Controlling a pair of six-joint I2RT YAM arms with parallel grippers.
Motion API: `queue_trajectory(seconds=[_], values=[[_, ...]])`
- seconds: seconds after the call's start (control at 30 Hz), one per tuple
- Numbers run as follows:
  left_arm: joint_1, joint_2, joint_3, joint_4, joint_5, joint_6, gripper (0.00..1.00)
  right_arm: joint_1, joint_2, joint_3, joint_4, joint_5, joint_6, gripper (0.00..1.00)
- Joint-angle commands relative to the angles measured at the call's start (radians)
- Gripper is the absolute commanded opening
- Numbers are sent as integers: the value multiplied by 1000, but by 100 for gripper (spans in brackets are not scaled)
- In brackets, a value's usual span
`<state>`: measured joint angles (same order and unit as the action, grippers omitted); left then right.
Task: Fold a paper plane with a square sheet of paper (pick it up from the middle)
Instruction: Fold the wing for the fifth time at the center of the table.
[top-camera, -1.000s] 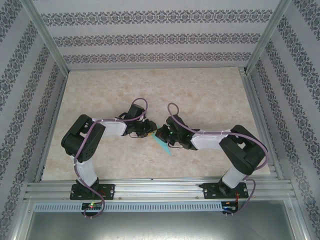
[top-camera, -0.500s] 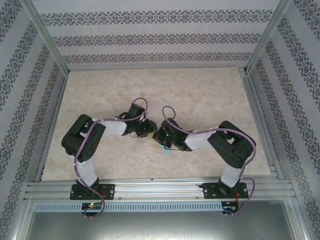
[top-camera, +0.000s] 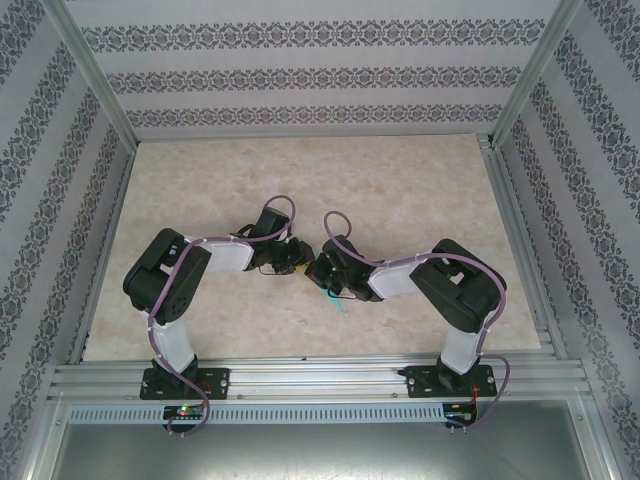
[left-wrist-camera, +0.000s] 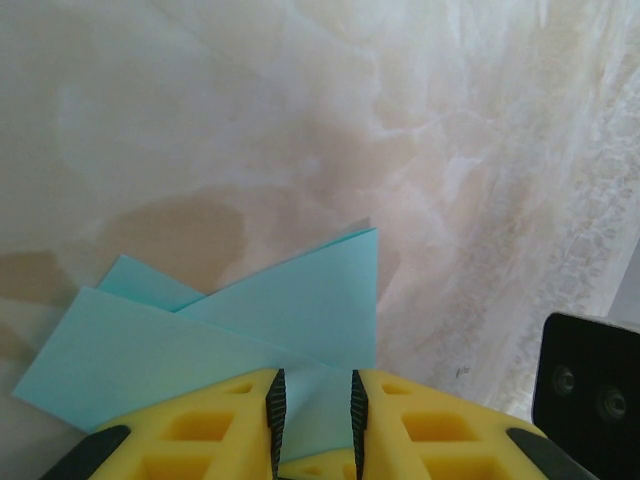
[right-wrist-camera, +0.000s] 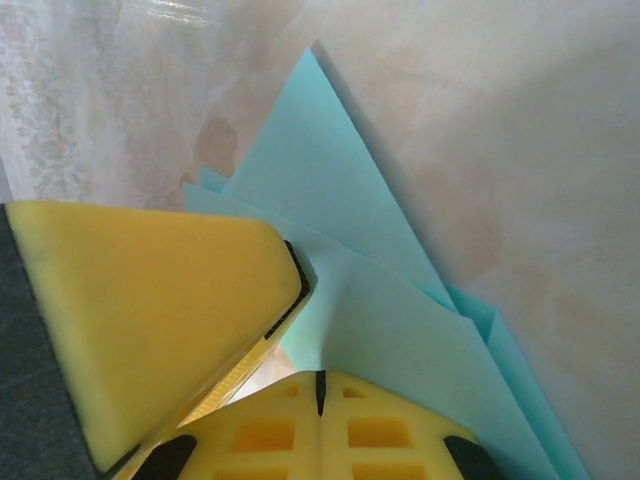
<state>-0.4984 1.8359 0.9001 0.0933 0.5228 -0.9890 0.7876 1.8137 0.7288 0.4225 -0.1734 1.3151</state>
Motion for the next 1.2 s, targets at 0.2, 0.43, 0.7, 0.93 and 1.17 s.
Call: queue_trajectory(seconds=[0.2, 0.43, 0.7, 0.93, 1.17], values=[[-6, 27, -10, -119, -48, 1, 29, 7, -41, -33, -125, -25, -18, 5], [-5, 23, -4, -133, -52, 9, 29, -13, -106, -90, -140, -71, -13, 8], [-3, 9, -4, -152, -64, 24, 29, -34, -176, -192, -166, -131, -56, 10], [-3, 13, 6, -156, -65, 28, 29, -35, -230, -275, -169, -181, -78, 10], [-4, 16, 2, -157, -67, 27, 29, -50, -308, -329, -200, -203, -106, 12]])
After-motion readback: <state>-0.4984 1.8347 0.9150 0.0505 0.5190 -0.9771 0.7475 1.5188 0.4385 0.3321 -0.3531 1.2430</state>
